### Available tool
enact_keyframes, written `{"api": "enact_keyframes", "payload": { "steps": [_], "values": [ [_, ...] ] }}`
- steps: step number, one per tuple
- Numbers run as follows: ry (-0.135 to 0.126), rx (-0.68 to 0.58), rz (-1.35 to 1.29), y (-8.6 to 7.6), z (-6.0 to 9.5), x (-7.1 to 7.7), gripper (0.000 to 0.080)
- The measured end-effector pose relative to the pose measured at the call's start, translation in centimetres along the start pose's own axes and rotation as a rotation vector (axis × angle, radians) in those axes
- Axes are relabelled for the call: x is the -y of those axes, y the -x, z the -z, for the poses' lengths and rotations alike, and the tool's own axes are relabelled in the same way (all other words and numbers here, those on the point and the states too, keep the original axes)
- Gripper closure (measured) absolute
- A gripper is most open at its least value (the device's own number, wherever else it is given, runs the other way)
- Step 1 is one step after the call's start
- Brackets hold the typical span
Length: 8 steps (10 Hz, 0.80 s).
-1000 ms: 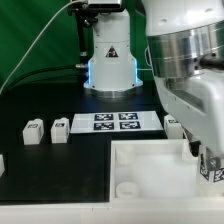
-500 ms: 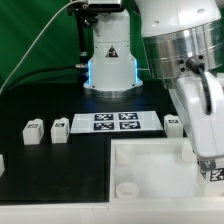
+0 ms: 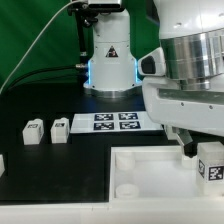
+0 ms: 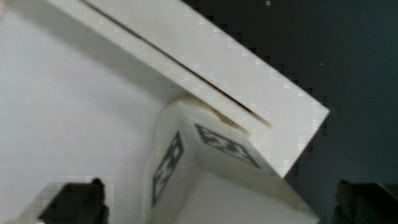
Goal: Assemble one leg
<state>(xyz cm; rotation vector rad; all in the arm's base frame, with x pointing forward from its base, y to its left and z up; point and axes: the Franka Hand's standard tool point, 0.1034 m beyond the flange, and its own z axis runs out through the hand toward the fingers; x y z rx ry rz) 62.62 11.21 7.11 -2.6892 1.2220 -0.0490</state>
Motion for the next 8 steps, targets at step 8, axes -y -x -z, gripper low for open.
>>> {"api": "enact_keyframes", "payload": {
  "steps": [8],
  "values": [
    [0.098, 0.021, 0.691, 0.27, 0.55, 0.76, 0.0357]
  ]
}}
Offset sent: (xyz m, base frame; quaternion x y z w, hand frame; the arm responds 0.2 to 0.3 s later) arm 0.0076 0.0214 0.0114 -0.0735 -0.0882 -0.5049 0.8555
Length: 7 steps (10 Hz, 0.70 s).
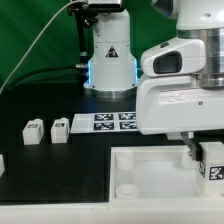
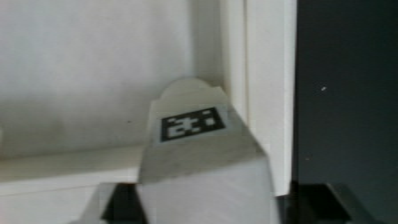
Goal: Assemble one leg
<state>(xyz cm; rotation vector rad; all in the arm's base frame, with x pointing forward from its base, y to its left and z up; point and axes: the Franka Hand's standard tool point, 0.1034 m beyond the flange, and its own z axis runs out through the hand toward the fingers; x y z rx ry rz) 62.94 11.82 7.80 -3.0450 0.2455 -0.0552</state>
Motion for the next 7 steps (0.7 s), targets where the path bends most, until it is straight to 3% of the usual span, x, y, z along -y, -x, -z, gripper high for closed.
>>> {"api": "enact_keyframes", "payload": {
  "steps": [1, 4, 7],
  "values": [
    [0.003, -0.002, -0.13, -0.1, 0.0, -0.3, 0.0501],
    [0.013, -0.01, -0.35, -0.4, 0.1, -1.1, 0.0501],
    [0.021, -0.011, -0.357, -0.4, 0.1, -1.5, 0.0499]
  ]
}}
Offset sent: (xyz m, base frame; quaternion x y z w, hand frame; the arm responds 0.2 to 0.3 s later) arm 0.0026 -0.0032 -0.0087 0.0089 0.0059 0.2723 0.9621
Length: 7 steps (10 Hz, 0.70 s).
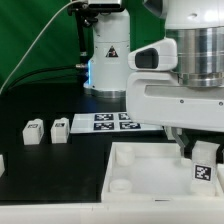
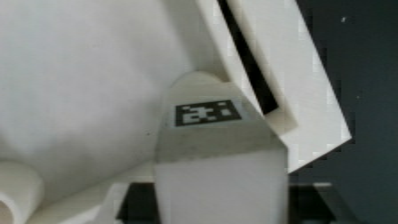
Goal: Assemble one leg
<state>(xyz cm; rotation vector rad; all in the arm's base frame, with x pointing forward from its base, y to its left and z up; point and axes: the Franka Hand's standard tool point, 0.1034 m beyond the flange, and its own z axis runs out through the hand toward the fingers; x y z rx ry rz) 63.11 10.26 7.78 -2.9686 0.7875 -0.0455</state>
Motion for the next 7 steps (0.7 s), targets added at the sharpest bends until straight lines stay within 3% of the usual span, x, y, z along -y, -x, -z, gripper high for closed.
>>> {"api": "enact_keyframes", "payload": {
  "steps": [3, 4, 5, 6, 7],
  "values": [
    [-0.001, 0.001, 0.003, 0.0, 0.1, 0.1, 0.0467],
    [-0.004, 0.005, 0.005, 0.1, 0.9, 0.4, 0.0285],
    [-0.01, 0.002, 0.008, 0.0, 1.7, 0.6, 0.0285],
    [-0.016, -0.003, 0.016, -0.1, 2.3, 0.8, 0.0178],
    [-0.021, -0.007, 0.021, -0.2, 2.8, 1.1, 0.0159]
  ]
}}
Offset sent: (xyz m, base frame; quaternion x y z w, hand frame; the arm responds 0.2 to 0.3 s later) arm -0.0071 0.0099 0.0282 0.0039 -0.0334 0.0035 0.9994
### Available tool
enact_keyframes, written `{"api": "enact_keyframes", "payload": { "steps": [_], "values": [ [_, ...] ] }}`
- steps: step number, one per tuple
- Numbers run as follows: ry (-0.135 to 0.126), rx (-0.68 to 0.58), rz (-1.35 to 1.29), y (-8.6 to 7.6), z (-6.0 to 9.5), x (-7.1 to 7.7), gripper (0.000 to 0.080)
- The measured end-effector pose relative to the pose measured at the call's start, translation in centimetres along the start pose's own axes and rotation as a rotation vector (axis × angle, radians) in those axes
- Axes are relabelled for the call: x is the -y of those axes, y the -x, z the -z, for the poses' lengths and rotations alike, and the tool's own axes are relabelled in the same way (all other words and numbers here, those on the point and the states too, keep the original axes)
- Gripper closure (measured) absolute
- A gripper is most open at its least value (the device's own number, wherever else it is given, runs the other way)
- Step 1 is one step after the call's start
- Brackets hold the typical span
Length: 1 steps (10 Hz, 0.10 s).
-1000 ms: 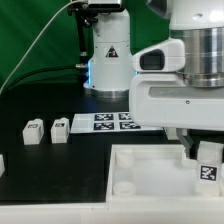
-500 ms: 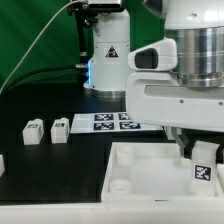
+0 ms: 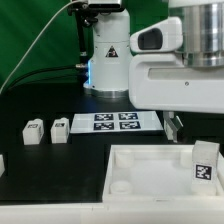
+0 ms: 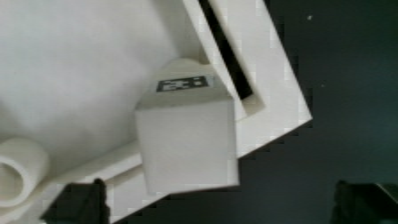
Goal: Assemble one leg
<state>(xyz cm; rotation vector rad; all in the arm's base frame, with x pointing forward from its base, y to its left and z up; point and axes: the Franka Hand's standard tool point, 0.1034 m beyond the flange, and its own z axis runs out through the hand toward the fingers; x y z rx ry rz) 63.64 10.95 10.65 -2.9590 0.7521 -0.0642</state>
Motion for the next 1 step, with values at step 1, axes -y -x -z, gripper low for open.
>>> {"api": "enact_keyframes", "payload": {
  "steps": [1],
  "values": [
    [-0.001, -0.001, 0.003, 0.11, 0.07, 0.21, 0.0159]
  ]
}}
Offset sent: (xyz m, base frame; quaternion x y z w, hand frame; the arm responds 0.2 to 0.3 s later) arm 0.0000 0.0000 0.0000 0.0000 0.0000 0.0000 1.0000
